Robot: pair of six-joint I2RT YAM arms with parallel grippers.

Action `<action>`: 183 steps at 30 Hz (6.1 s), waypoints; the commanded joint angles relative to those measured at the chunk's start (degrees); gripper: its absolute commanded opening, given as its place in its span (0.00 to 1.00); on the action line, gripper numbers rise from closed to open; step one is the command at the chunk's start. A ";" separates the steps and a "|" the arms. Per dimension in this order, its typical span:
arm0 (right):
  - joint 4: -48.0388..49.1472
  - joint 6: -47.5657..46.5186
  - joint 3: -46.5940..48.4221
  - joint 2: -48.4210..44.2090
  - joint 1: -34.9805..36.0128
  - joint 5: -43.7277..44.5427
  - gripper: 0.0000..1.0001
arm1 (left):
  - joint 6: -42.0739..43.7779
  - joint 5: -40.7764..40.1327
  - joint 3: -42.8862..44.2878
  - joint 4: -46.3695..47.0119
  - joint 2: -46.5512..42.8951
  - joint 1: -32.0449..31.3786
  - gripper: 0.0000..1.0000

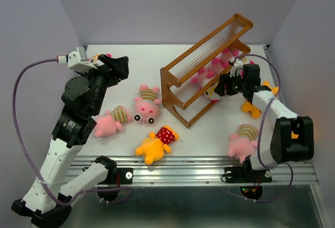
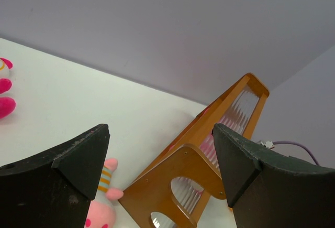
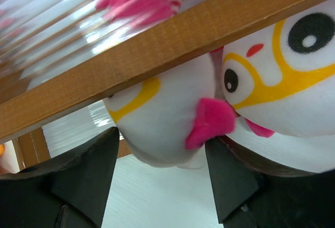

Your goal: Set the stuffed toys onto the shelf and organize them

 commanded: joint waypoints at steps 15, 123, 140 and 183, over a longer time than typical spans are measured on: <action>-18.72 -9.52 7.57 -12.74 0.49 -1.06 0.87 | 1.48 0.49 -0.38 0.03 2.15 1.91 0.91; -33.27 -4.62 45.23 -2.98 13.85 -43.78 0.35 | 25.04 31.08 -0.37 18.12 9.90 -5.03 0.00; -19.64 2.68 17.45 -35.39 12.71 -14.56 0.00 | 20.73 13.08 -3.18 17.16 -0.11 -4.86 0.79; -32.84 20.69 -1.89 -29.80 9.01 -10.56 0.01 | 11.77 -1.09 -10.92 2.83 -14.18 -4.86 0.90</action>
